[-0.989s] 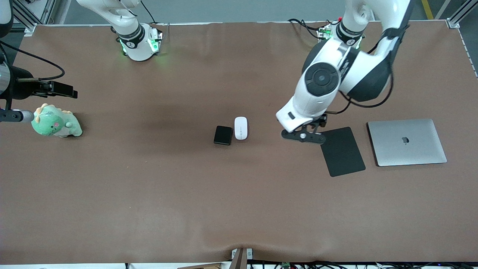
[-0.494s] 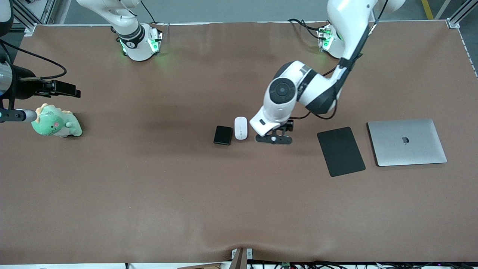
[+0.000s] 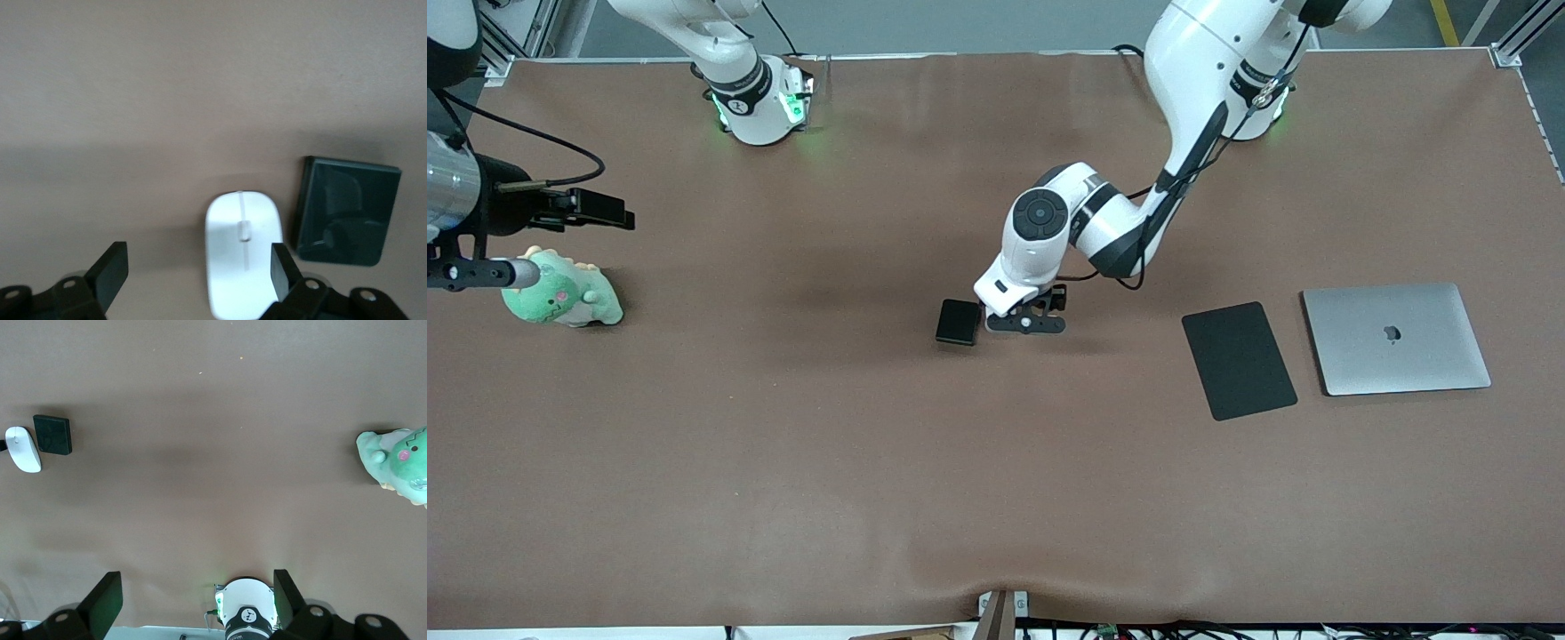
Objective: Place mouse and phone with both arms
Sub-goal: 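Lower the left gripper and close it on the white mouse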
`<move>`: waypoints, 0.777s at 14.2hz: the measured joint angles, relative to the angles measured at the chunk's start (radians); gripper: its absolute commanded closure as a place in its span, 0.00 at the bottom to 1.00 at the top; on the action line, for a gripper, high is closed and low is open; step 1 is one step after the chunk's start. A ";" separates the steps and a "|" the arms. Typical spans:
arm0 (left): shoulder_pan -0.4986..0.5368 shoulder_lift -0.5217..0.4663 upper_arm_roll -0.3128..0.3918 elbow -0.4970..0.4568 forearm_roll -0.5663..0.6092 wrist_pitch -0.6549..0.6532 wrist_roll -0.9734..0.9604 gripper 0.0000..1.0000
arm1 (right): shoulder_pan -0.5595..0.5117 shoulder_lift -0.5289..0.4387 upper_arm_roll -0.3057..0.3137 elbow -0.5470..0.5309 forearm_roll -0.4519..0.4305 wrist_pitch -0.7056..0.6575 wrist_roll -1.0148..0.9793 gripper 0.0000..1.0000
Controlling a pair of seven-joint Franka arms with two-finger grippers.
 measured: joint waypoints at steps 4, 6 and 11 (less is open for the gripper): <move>-0.027 0.039 0.000 0.002 0.000 0.031 -0.052 0.10 | 0.018 0.002 0.000 -0.001 0.000 0.000 0.001 0.00; -0.033 0.044 0.000 0.002 0.000 0.037 -0.070 0.10 | 0.019 0.003 0.000 -0.001 0.001 0.000 0.001 0.00; -0.043 0.059 0.000 0.002 0.000 0.058 -0.076 0.15 | 0.029 0.005 0.000 -0.008 0.008 0.000 0.001 0.00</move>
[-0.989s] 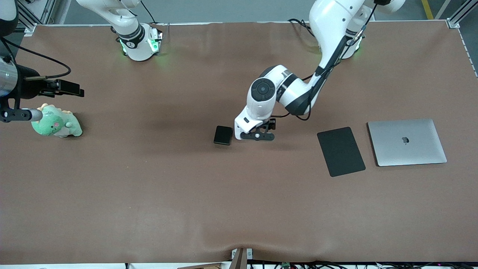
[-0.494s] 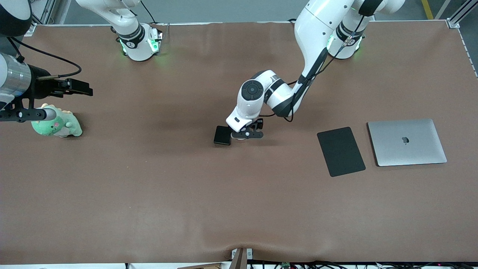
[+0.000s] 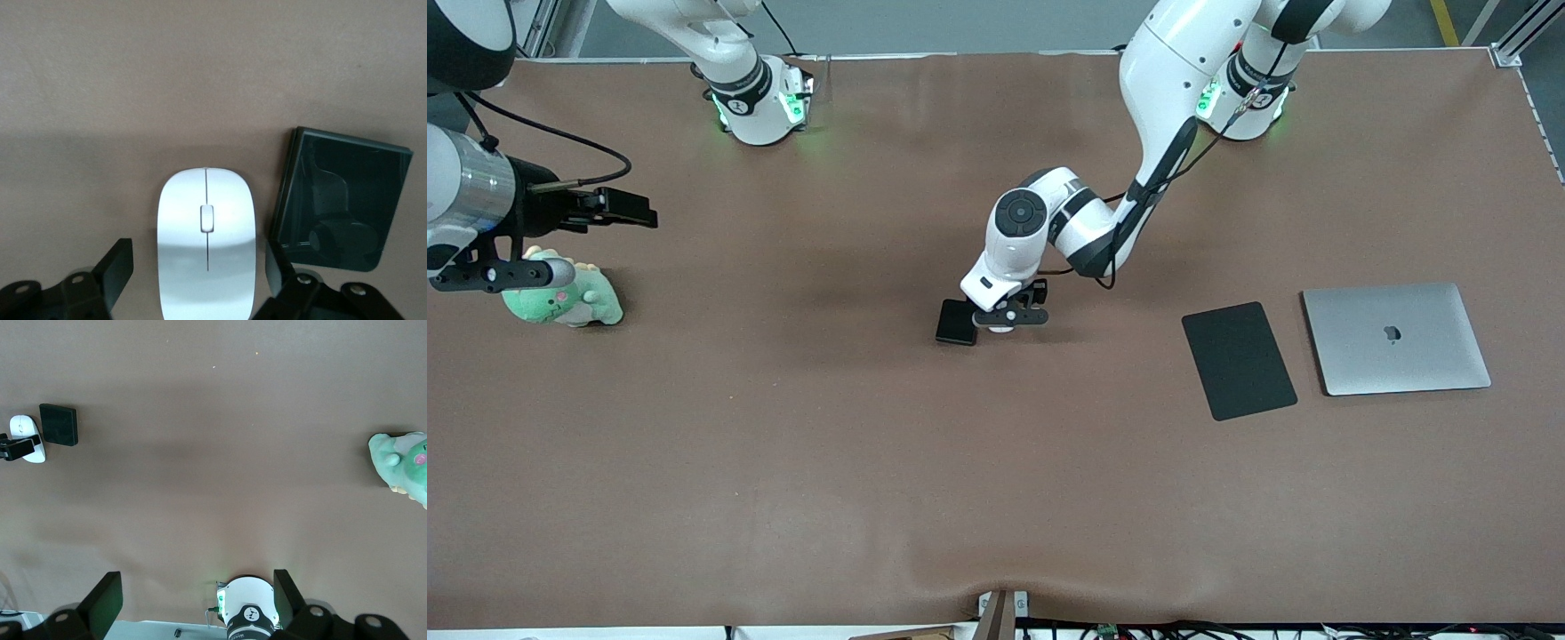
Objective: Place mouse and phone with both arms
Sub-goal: 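Lower the left gripper and close it on the white mouse, then lift the mouse with the left gripper while the right gripper reaches the phone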
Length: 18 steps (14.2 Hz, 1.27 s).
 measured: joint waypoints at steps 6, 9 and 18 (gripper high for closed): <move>-0.010 0.010 0.000 0.002 0.000 0.001 -0.007 0.44 | 0.001 0.000 0.000 -0.006 0.010 0.000 0.000 0.00; -0.010 0.011 0.000 0.004 0.000 0.001 -0.008 0.92 | 0.003 0.000 0.000 -0.006 0.019 0.000 0.000 0.00; 0.014 -0.015 0.024 0.059 0.000 -0.009 0.001 1.00 | 0.046 0.000 0.002 -0.007 0.055 0.000 0.051 0.00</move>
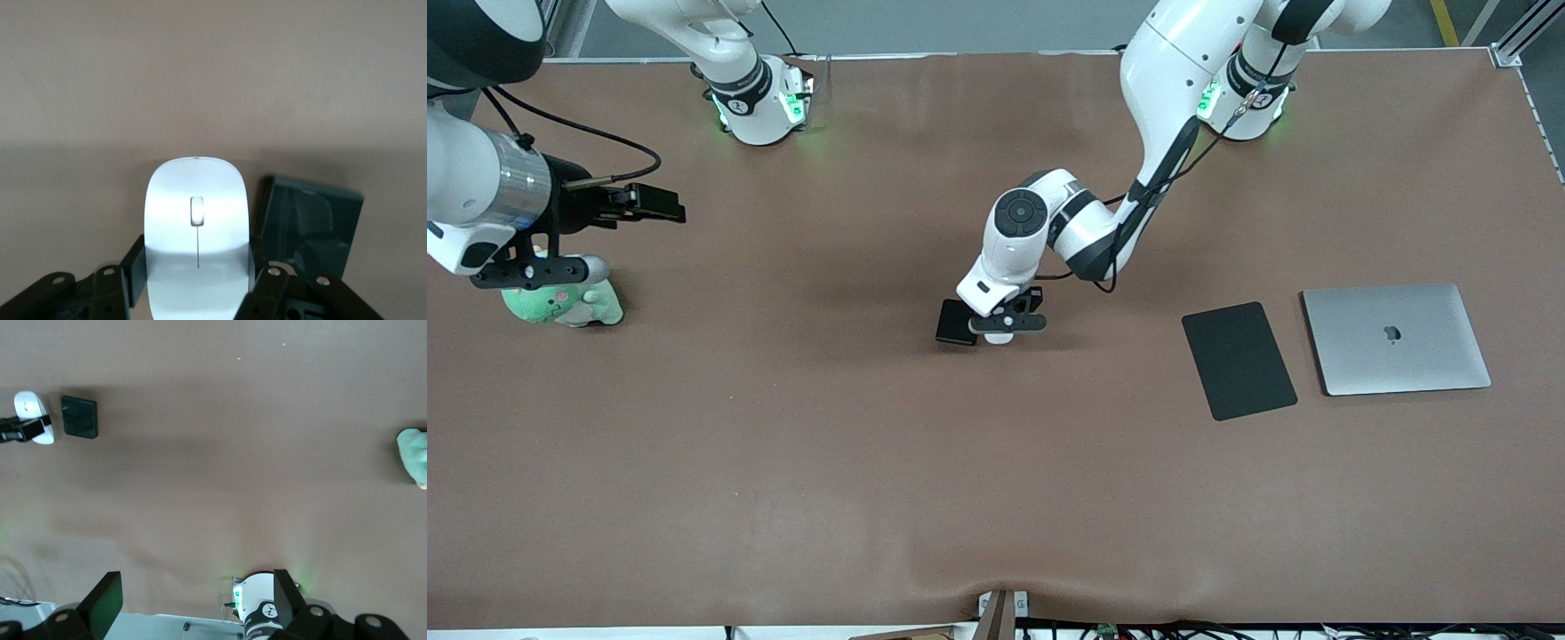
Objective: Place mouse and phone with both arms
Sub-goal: 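Lift the mouse with the left gripper while the right gripper reaches the phone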
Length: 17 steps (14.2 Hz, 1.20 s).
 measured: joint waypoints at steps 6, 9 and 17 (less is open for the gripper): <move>0.095 -0.100 0.005 0.032 0.000 -0.116 0.027 1.00 | 0.094 0.006 0.003 -0.001 0.016 0.072 0.156 0.00; 0.133 -0.123 0.006 0.036 0.000 -0.131 0.064 1.00 | 0.165 0.027 0.004 -0.021 0.016 0.161 0.254 0.00; 0.216 -0.129 0.007 0.038 0.000 -0.136 0.088 1.00 | 0.317 0.139 0.005 -0.062 0.016 0.377 0.472 0.00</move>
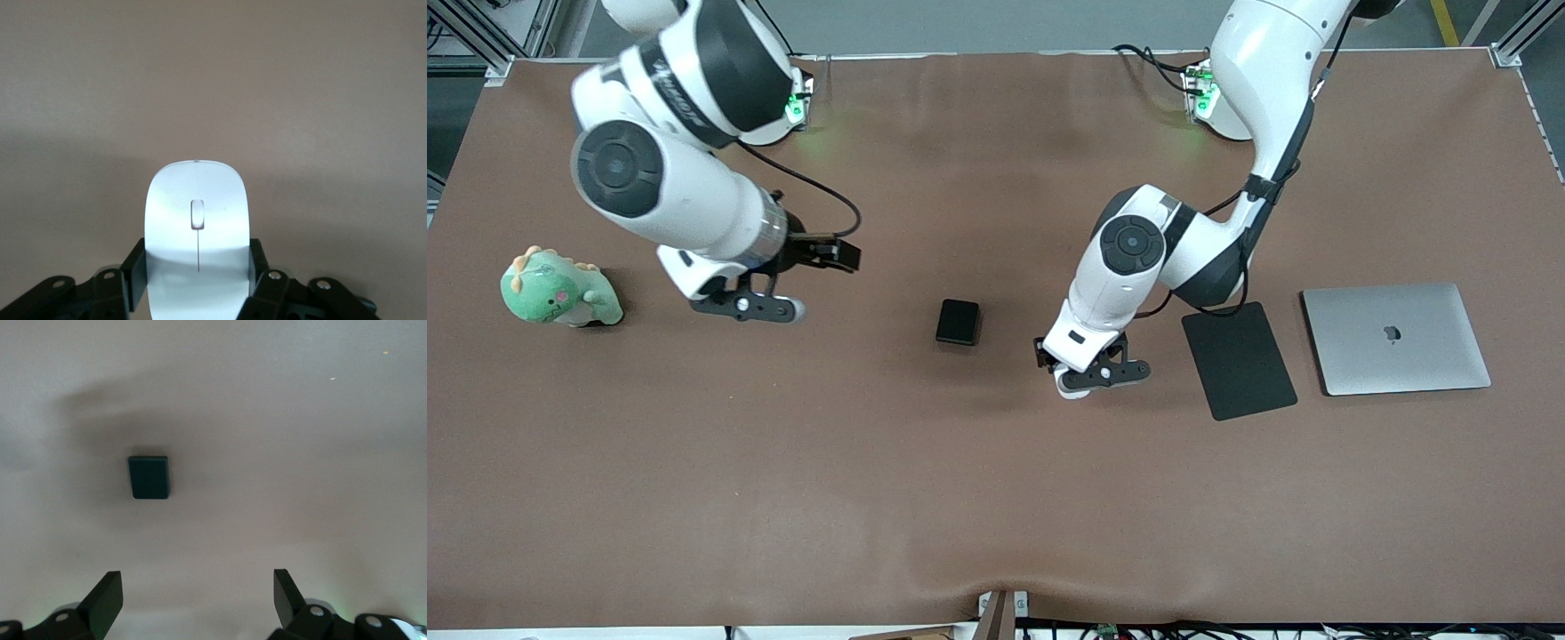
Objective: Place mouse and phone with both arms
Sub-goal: 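Lift the mouse with the left gripper while the right gripper reaches the phone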
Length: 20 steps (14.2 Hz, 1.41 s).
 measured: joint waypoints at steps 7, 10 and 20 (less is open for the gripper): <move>0.076 0.007 0.001 0.001 0.000 -0.006 0.060 1.00 | 0.083 0.107 -0.001 -0.084 0.000 0.299 0.082 0.00; 0.088 0.023 0.001 0.001 0.000 -0.006 0.070 1.00 | 0.114 0.167 -0.001 -0.116 0.000 0.408 0.117 0.00; 0.114 0.036 0.001 0.002 0.000 -0.006 0.100 1.00 | 0.206 0.296 -0.006 -0.161 -0.052 0.582 0.168 0.00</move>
